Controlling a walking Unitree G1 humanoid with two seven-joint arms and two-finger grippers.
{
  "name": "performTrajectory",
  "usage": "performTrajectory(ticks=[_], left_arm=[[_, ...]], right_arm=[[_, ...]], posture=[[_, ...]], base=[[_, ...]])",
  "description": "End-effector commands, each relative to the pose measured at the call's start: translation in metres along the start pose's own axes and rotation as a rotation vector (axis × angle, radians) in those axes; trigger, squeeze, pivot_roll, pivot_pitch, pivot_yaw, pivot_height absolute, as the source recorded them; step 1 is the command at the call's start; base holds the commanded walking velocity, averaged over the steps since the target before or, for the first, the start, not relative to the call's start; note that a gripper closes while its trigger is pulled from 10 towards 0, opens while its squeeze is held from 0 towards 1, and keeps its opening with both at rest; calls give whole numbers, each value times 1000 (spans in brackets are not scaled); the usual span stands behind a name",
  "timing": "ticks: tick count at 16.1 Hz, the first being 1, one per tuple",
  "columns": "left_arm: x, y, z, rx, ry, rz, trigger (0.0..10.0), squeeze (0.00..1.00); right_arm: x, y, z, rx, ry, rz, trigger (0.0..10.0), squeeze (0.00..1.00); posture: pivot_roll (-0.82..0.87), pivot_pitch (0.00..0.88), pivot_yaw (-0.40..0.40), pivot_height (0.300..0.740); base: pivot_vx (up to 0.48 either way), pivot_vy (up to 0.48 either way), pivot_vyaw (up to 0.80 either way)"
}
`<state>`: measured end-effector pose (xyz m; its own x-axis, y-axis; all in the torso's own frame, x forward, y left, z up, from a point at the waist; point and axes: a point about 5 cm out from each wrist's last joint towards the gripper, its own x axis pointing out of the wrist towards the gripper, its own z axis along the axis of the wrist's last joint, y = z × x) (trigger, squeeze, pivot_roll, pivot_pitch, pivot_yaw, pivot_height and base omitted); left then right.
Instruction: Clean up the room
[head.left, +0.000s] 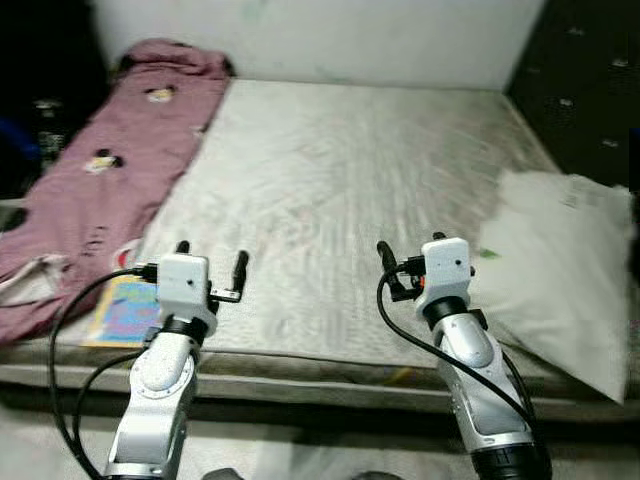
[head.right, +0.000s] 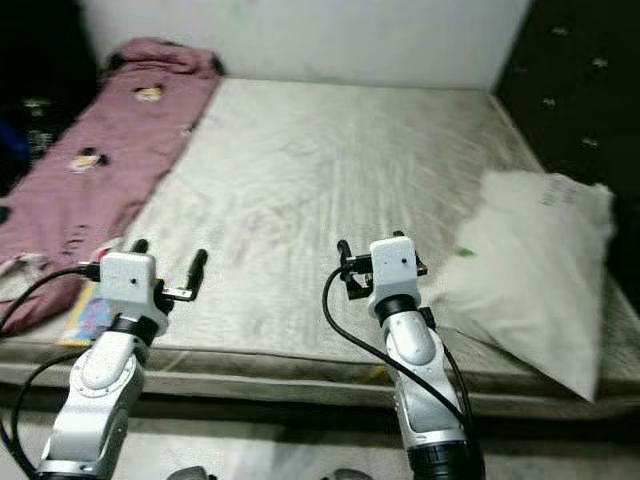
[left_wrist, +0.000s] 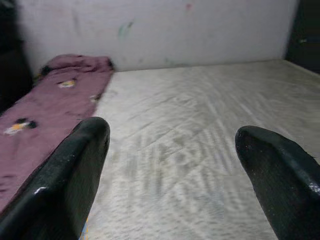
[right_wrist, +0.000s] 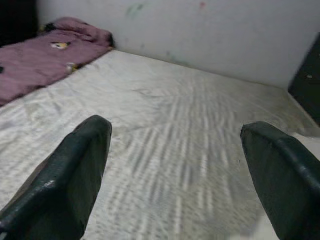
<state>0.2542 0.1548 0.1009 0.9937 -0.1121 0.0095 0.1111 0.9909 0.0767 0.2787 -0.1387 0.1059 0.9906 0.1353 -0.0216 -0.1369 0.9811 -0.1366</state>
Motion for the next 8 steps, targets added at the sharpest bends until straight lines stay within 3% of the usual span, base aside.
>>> performTrajectory(ticks=[1, 8], left_arm=[[1, 1, 2, 16, -9, -3, 10000, 0], [1, 1, 2, 15, -7, -6, 10000, 0]], right_arm=[[1, -2, -1, 1, 7, -9, 10000, 0], [1, -2, -1, -1, 9, -11, 10000, 0]], posture=[[13, 0, -14, 740], [11, 0, -15, 740]], base=[[0, -352, 0], [0, -357, 0]])
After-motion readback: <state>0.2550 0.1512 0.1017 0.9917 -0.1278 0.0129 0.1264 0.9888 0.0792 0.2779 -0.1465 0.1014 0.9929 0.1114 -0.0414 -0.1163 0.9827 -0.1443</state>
